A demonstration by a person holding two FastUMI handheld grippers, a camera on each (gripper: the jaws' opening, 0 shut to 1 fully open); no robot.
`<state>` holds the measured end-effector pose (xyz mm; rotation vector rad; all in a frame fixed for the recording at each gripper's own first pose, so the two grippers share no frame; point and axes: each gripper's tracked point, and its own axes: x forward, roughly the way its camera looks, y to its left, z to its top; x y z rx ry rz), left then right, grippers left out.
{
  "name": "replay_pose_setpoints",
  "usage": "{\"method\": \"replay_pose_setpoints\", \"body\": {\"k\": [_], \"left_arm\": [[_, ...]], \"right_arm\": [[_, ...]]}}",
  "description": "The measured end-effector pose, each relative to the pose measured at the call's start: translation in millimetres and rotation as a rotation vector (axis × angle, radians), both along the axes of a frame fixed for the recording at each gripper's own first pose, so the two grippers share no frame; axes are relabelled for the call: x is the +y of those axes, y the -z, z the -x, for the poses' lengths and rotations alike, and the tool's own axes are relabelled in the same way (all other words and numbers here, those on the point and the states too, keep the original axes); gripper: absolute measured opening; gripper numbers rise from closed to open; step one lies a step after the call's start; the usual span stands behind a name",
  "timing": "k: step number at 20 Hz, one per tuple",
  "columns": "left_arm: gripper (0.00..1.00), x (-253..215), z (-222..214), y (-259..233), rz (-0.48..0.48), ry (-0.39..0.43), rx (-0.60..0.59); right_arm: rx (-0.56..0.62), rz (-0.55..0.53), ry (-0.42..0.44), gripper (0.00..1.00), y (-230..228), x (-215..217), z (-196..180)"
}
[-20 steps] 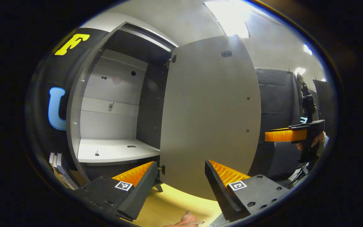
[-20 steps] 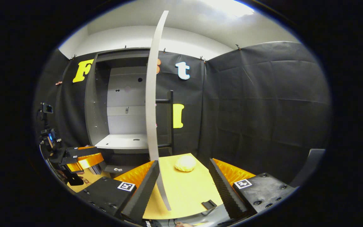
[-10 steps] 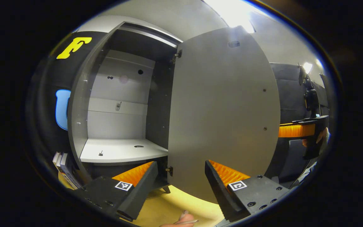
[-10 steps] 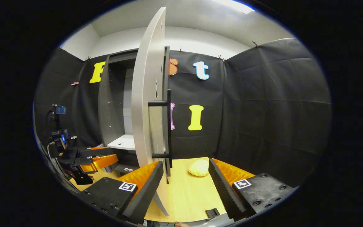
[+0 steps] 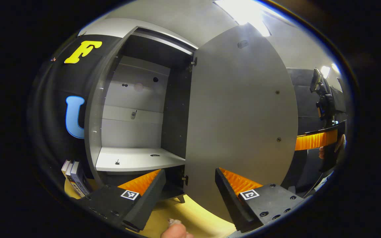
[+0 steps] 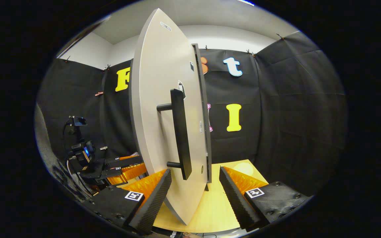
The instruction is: Open the cabinet door with the right hand, grasp the bottle in the cabinet with the left hand and place it on the coaster, then close the cabinet door with the right hand.
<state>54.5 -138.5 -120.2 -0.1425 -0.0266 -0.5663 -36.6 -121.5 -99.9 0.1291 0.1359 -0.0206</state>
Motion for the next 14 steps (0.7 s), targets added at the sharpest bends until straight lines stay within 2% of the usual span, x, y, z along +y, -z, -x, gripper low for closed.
{"method": "replay_pose_setpoints", "body": {"k": [7, 10, 12, 14], "left_arm": [[0.95, 62.5, 13.3, -2.8, -0.005, -0.085, -0.003], [0.95, 91.1, 18.7, -3.3, -0.019, -0.132, -0.011], [0.95, 112.3, 19.4, -0.1, -0.046, -0.184, -0.005], [0.95, 127.6, 21.8, 2.6, -0.063, -0.23, 0.002]], "right_arm": [[-0.049, -0.03, -0.113, 0.96, -4.7, 70.0, -40.5], [-0.057, -0.058, -0.191, 0.96, -4.1, 103.2, -56.2], [-0.058, -0.036, -0.248, 0.97, -6.8, 121.7, -61.8], [-0.046, 0.001, -0.267, 0.98, -3.4, 125.5, -60.4]]}}
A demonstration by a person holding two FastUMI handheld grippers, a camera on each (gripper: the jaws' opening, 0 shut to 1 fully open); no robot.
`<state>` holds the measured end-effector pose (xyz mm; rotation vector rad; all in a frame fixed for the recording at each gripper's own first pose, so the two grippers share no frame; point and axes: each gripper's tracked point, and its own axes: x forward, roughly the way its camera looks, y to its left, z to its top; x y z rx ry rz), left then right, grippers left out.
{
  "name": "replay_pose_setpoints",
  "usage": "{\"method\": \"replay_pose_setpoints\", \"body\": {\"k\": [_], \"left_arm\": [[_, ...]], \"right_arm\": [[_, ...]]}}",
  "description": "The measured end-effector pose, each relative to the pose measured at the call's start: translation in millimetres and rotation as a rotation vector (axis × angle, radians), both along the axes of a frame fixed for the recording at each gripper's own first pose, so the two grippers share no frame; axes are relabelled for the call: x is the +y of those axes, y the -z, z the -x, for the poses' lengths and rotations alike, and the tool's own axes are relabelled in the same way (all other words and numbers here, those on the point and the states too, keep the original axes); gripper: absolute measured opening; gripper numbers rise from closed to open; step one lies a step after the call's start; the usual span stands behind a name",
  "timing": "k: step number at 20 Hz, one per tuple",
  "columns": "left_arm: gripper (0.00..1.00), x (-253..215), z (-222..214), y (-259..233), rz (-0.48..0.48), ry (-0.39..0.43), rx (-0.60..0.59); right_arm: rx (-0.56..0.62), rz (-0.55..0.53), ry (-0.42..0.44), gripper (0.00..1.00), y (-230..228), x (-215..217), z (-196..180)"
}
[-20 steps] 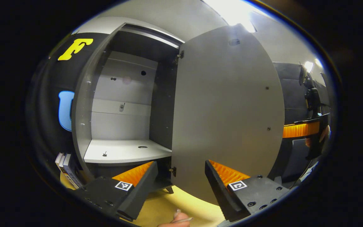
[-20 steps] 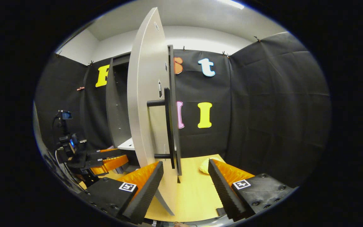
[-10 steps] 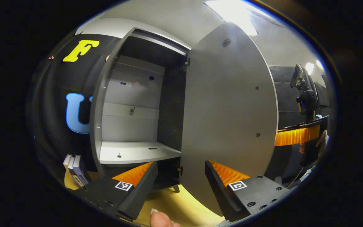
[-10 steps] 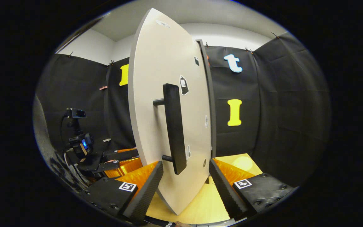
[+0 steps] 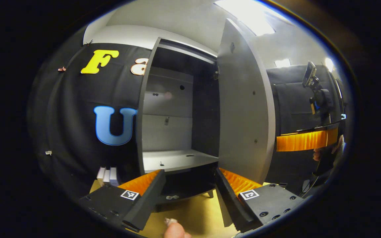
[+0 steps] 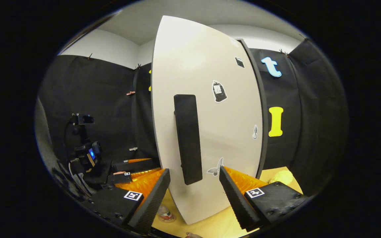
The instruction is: Open the cabinet door with the right hand, grasp the bottle in the cabinet with the left hand and place it on the coaster, then close the cabinet door with the right hand.
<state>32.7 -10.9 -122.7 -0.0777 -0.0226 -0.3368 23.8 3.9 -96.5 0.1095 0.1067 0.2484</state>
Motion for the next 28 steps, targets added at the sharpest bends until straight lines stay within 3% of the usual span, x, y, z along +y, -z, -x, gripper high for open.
{"method": "replay_pose_setpoints", "body": {"k": [5, 11, 19, 26, 28], "left_arm": [[0.95, 6.8, -0.1, 0.8, 0.014, -0.031, 0.021], [0.94, -4.6, -2.7, -14.2, 0.031, -0.066, -0.007], [0.93, -5.9, -11.3, -12.1, 0.026, -0.225, 0.045], [0.89, -22.5, -18.2, -26.9, 0.09, -0.279, 0.066], [0.89, -23.5, -21.4, -28.5, 0.095, -0.285, 0.069]], "right_arm": [[0.004, -0.025, 0.017, 0.97, -1.3, -17.6, -1.0], [-0.026, -0.05, 0.116, 0.97, -16.7, -67.1, -15.6], [-0.095, -0.003, 0.244, 0.97, -19.6, -108.1, -42.1], [-0.119, 0.021, 0.266, 0.97, -19.5, -127.0, -51.2], [-0.128, 0.038, 0.234, 0.97, -16.0, -122.9, -58.3]]}}
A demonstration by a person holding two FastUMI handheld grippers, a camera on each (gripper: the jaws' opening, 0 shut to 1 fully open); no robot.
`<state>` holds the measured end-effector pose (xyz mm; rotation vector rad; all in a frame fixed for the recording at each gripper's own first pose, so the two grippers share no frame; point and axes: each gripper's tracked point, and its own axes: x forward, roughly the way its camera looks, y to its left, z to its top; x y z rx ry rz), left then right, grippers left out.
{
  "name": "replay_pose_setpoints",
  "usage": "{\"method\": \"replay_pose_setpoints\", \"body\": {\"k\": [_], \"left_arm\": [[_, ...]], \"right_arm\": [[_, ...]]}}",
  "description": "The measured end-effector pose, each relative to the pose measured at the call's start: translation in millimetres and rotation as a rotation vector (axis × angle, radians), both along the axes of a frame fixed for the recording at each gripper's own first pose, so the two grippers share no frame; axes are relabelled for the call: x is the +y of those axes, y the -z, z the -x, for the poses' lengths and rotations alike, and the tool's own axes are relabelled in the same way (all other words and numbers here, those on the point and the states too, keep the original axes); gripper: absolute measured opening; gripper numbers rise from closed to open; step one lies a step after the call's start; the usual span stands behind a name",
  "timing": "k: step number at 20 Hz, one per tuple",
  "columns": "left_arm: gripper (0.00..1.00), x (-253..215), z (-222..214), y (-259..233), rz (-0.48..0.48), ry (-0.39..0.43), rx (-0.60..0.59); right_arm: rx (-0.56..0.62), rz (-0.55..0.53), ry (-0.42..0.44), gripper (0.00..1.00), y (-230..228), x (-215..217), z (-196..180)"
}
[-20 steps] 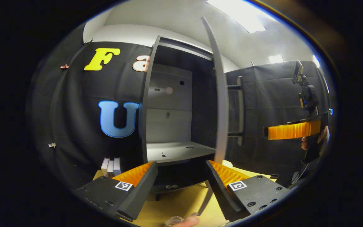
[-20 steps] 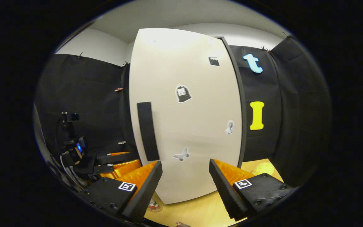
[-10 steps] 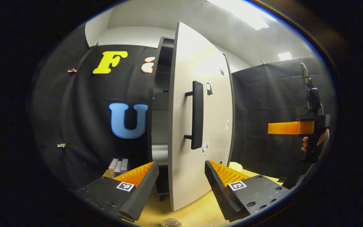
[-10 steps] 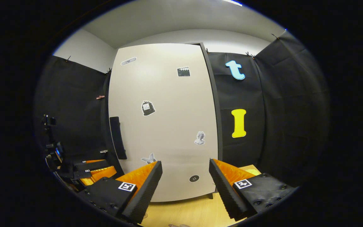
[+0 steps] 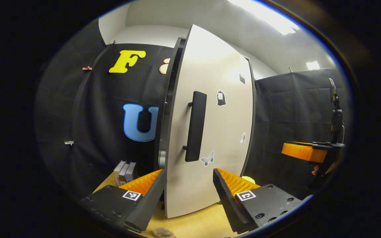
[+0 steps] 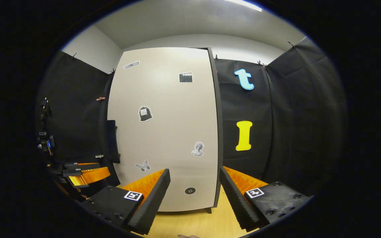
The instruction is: Open the cabinet door with the right hand, grasp the bottle in the cabinet with the left hand and place it on the coaster, then close the cabinet door with the right hand.
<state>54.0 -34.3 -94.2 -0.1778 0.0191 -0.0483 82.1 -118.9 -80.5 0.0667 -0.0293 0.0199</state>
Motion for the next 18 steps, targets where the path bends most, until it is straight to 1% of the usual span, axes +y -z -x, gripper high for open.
{"method": "replay_pose_setpoints", "body": {"k": [3, 5, 8, 12, 15, 16, 17, 18], "left_arm": [[0.89, -3.1, -2.9, -2.3, -0.015, -0.014, 0.015], [0.89, -7.1, -3.0, -9.4, -0.043, -0.022, -0.006], [0.89, -22.4, -5.3, -9.8, -0.055, 0.006, -0.01], [0.89, -30.5, -9.7, -16.2, -0.065, 0.01, -0.022], [0.89, -31.2, -14.7, -19.6, -0.079, 0.012, -0.027], [0.85, -30.2, -16.2, -20.2, -0.089, 0.01, -0.028], [0.89, -29.9, -18.2, -21.9, -0.097, 0.01, -0.031], [0.89, -30.1, -20.2, -23.6, -0.101, 0.012, -0.035]], "right_arm": [[-0.006, -0.011, -0.015, 0.97, 2.3, -6.8, -3.6], [-0.005, -0.033, -0.028, 0.97, 1.7, -7.9, -4.8], [-0.016, -0.008, -0.043, 0.97, -1.4, -9.6, -6.3], [0.012, -0.014, -0.067, 0.97, 8.5, -5.8, -10.2], [0.016, 0.012, -0.053, 0.97, 8.9, -9.9, -12.2], [0.016, 0.014, -0.055, 0.97, 9.7, -9.4, -12.1], [0.014, 0.013, -0.059, 0.97, 10.1, -7.4, -12.7], [0.012, 0.013, -0.058, 0.97, 10.0, -7.3, -12.8]]}}
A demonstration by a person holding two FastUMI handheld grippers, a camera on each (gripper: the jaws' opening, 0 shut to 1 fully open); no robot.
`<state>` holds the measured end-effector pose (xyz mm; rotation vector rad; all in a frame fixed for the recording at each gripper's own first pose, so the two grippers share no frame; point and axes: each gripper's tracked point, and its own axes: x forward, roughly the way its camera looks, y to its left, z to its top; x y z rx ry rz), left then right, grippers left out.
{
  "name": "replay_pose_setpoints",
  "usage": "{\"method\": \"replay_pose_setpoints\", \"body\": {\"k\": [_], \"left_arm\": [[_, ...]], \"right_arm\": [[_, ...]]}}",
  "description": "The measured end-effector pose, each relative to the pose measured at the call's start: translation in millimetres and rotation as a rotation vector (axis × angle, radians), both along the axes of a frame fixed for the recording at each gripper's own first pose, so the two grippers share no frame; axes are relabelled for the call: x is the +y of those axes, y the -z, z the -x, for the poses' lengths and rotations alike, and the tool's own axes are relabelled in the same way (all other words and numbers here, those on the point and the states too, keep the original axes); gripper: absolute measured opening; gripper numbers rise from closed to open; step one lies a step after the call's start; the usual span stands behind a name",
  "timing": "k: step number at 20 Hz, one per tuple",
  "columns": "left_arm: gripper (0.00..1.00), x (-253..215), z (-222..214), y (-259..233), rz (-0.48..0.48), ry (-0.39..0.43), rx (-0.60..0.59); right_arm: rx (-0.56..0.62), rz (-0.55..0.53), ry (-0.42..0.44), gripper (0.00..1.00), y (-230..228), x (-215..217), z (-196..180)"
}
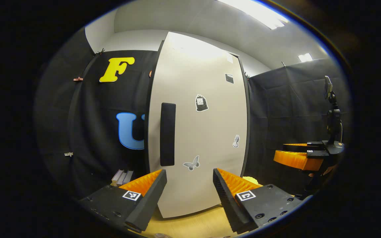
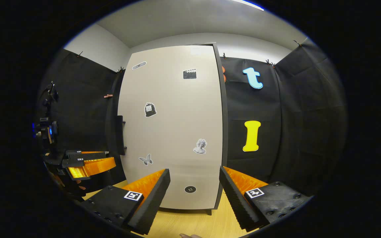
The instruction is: Open the cabinet door with the right hand, grasp the bottle in the cabinet with the left hand and place it on the coaster, then close the cabinet door with the right hand.
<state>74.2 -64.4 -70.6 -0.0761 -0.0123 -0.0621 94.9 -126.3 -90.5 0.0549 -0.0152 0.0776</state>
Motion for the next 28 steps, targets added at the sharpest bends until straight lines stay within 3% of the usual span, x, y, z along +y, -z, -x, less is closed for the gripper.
{"method": "replay_pose_setpoints", "body": {"k": [9, 28], "left_arm": [[0.89, 2.7, -7.5, -0.4, -0.006, 0.018, 0.002], [0.89, -3.5, 7.6, 0.8, -0.002, 0.039, -0.009]], "right_arm": [[0.02, 0.043, 0.017, 0.97, 7.2, -0.2, -3.8], [0.026, 0.034, 0.001, 0.97, 5.1, 8.1, 3.0]]}}
